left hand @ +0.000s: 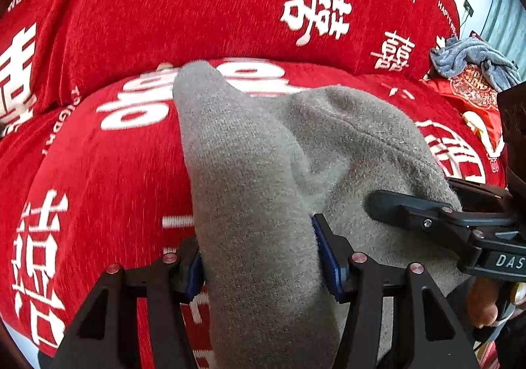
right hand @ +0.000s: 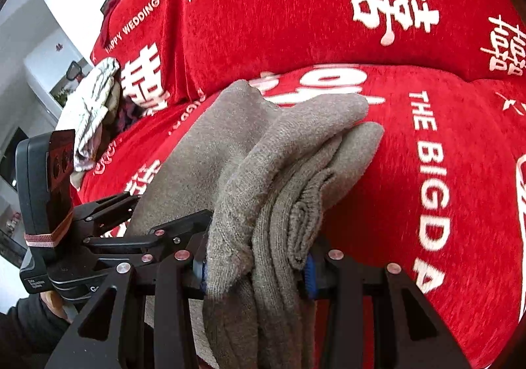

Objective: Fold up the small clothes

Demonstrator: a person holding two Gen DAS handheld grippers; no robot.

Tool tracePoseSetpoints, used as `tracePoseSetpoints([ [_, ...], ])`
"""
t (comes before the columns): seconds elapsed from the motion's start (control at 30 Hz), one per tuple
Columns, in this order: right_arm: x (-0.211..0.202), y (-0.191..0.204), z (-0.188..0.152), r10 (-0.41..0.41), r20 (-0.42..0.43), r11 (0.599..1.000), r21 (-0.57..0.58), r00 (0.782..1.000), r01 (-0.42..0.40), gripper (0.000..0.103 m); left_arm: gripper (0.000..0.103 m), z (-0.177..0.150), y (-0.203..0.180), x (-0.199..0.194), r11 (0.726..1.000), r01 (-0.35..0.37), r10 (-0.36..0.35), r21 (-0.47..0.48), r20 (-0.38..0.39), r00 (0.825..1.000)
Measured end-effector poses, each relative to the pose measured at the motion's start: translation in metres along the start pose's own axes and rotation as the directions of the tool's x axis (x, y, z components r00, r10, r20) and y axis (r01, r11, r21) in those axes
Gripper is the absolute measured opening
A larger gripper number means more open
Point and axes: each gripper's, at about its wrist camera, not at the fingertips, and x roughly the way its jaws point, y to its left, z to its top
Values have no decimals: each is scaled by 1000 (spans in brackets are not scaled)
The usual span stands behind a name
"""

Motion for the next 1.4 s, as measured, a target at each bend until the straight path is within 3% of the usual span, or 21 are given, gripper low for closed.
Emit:
tracePoseSetpoints([
  [0.1, 6, -8, -9, -26, -30, 1000, 12, 999, 27, 52, 77, -10, 2, -5, 999, -39, 39, -1, 24, 999],
  [0.13, 5, -12, -10, -31, -37, 999, 33, 999, 32, 59, 79, -12, 0, -10, 998, -69, 68, 16, 43, 997],
  [0.2, 2, -17, -13, -53, -35, 997, 54, 998, 55, 61, 88, -14, -7, -18, 990, -125, 121, 60, 66, 990],
  [0.37, -22, -8, -12, -116, 33, 993, 8, 993, 116, 62, 88, -15, -15, -33, 976, -195, 185, 96, 106, 977],
  [0.5, -36, 12, 1, -72, 91, 994, -72, 993, 78, 62, 88, 1, -3, -44, 988, -151, 146, 28, 137, 980],
  [0.6, -27, 17, 15, -19, 93, 996, -87, 995, 27, 62, 88, 11, 15, -28, 973, -231, 233, -26, 108, 966],
  [0.7, -6, 5, 24, 42, 51, 999, -30, 998, -41, 62, 90, 12, 37, -6, 975, -211, 214, -76, 45, 976],
  [0.73, 12, -8, 25, 0, -4, 1000, 10, 1000, 0, 61, 92, 11, 41, 2, 974, -212, 214, -80, 19, 977],
  [0.77, 23, -17, 23, -33, -36, 999, 32, 999, 34, 59, 101, 10, 44, 5, 974, -208, 210, -86, 12, 978],
  [0.8, 33, -27, 21, -43, -60, 997, 59, 997, 46, 52, 103, 11, 48, 7, 974, -200, 202, -103, 4, 979],
  [0.9, 18, -29, 19, -13, -12, 995, 94, 1000, 14, 50, 103, 9, 50, 3, 973, -195, 195, -126, -10, 981],
  [1.0, -12, 2, 10, 23, 18, 999, -24, 1000, -22, 52, 102, 4, 34, -18, 974, -209, 212, -83, 27, 977],
  [1.13, -40, 35, -15, 91, 14, 985, -147, 996, -88, 67, 102, -8, 19, -40, 980, -196, 198, -44, 61, 978],
  [1.27, -20, 18, -37, -2, -91, 995, -97, 996, -7, 69, 102, -22, 8, -25, 963, -271, 271, 11, -5, 963],
  [1.33, -21, 17, -43, 15, -91, 997, -80, 996, -22, 69, 102, -26, 8, -25, 965, -264, 264, -2, -15, 964],
  [1.4, -31, 27, -43, -17, -66, 993, -117, 998, 9, 70, 102, -28, 5, -35, 964, -267, 267, -10, -8, 964],
])
